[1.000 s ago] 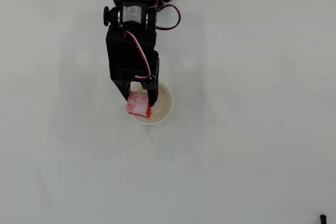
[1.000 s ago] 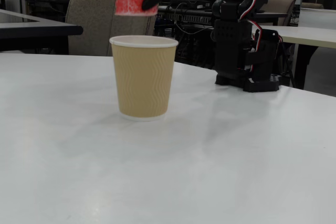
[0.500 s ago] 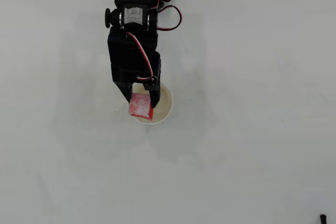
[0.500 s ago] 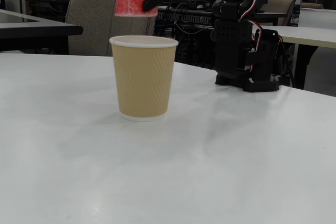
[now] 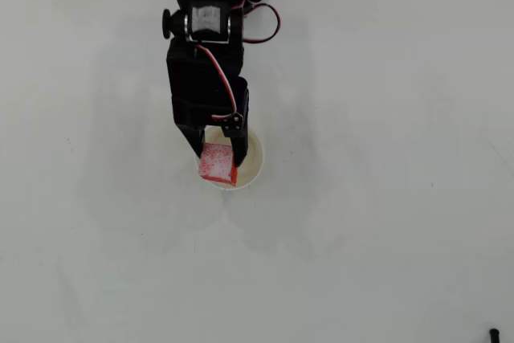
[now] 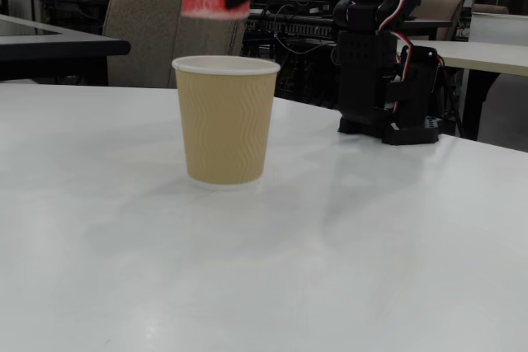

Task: Grasp a red cube and put it in the cup.

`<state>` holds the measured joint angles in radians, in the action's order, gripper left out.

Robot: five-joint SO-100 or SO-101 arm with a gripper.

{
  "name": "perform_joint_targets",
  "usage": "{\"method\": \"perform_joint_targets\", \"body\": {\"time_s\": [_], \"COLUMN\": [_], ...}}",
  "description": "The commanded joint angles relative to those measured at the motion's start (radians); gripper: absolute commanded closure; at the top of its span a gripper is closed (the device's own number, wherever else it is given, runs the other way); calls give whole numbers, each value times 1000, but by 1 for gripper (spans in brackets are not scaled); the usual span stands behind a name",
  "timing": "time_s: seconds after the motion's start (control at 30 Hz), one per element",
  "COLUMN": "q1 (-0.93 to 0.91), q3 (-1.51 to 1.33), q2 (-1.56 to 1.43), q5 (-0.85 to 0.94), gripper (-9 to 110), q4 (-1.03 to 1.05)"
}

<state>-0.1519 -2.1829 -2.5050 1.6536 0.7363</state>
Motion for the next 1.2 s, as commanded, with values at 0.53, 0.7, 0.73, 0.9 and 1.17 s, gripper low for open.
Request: {"method": "perform_joint_targets", "body": {"time_s": [0.53, 0.7, 0.73, 0.9, 1.17], "q1": [3, -8, -9, -11, -28], "q3": [-57, -57, -58, -61, -74], "q2": [-114, -109, -107, -106, -115], "q5": [-8, -8, -8, -8, -9], "gripper": [95, 82, 79, 64, 64], "q4": [-18, -20, -20, -29, -43]}}
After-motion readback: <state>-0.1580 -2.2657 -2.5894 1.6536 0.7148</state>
